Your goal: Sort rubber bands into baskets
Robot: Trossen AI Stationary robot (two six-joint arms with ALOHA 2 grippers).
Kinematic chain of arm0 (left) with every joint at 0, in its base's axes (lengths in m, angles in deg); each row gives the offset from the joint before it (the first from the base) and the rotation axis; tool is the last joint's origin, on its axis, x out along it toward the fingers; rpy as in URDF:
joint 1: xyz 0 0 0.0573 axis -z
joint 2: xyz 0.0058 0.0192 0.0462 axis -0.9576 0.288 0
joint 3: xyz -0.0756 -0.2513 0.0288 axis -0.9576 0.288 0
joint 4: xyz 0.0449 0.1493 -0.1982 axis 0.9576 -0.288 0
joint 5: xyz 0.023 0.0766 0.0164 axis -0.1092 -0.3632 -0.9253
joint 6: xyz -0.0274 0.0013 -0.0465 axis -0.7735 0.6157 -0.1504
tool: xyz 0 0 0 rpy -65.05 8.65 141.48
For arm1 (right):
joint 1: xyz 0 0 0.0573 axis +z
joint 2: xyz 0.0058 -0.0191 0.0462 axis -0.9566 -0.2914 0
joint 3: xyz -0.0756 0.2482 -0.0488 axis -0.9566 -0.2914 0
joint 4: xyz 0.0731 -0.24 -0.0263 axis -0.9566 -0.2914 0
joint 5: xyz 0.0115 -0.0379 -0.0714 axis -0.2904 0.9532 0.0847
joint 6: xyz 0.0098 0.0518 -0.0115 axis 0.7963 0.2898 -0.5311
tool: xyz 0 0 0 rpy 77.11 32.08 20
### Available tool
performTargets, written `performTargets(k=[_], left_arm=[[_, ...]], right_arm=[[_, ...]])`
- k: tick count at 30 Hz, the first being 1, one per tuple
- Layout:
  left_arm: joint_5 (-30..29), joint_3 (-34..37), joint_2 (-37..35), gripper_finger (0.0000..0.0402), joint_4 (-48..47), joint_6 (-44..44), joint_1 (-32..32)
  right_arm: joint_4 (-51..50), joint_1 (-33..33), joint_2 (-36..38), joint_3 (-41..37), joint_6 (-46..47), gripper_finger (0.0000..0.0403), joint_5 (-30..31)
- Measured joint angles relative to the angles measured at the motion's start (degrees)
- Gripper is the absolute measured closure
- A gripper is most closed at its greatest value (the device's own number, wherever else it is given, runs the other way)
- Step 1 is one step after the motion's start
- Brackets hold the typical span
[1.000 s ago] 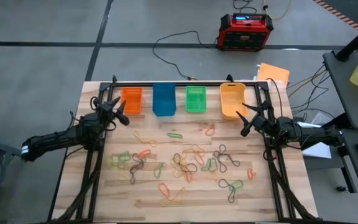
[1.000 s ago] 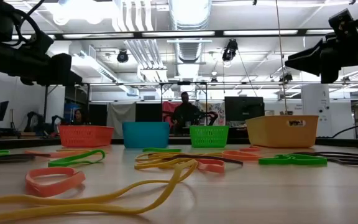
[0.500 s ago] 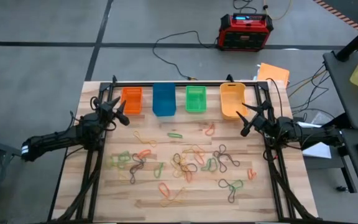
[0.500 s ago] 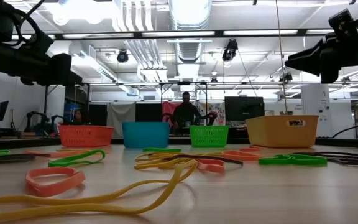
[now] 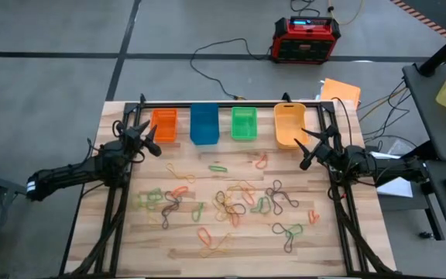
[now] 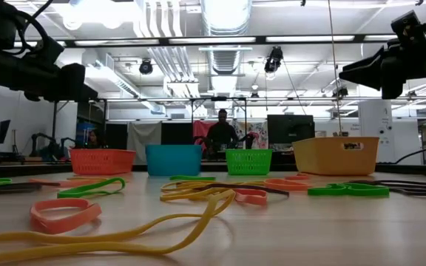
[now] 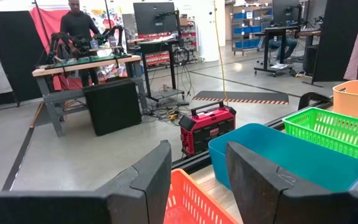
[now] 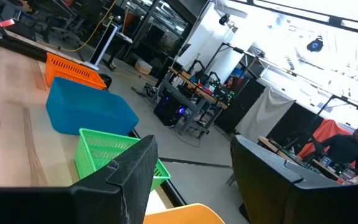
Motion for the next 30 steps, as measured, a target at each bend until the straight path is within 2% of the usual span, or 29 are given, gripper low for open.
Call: performTargets(k=[16, 17, 19, 20, 21, 23, 25, 27, 30], left_arm=[[0.16, -0.01, 0.00, 0.0264, 0.32, 1.38, 0.00], [1.82, 0.00, 0.00, 0.0264, 0.94, -6.30, 0.16], [13.98, -0.63, -0.53, 0.0264, 1.80, -37.68, 0.81], [18.14, -0.58, -0.32, 0.0265, 4.32, -46.34, 0.92], [21.81, -0.23, 0.63, 0.0265, 8.45, -49.11, 1.16], [29.13, 1.51, 1.76, 0.0265, 15.64, -43.34, 3.20], [33.42, 1.22, 3.32, 0.0265, 21.68, -37.89, 6.42], [32.69, -0.05, 4.67, 0.0265, 24.28, -34.23, 10.13], [29.95, -3.10, 7.09, 0.0265, 25.16, -29.05, 16.17]], right_arm=[[0.00, 0.01, 0.00, 0.00, 0.00, 0.0204, -0.01], [0.00, 0.01, 0.00, 0.00, -0.01, 0.0204, -0.02], [0.00, 0.01, 0.00, 0.00, 0.00, 0.0204, -0.02], [0.00, 0.01, -0.02, 0.00, 0.01, 0.0204, 0.00], [0.00, -0.01, -0.09, 0.00, -0.01, 0.0204, 0.00], [0.39, 0.01, -0.06, -0.02, 2.37, 0.0204, -0.72], [2.00, 0.19, -0.33, 0.01, 18.09, 0.0204, -5.37], [3.88, 0.01, -0.87, 1.05, 28.23, 0.0204, -8.64], [3.42, 0.04, -2.32, 2.91, 38.75, 0.0204, -11.82]])
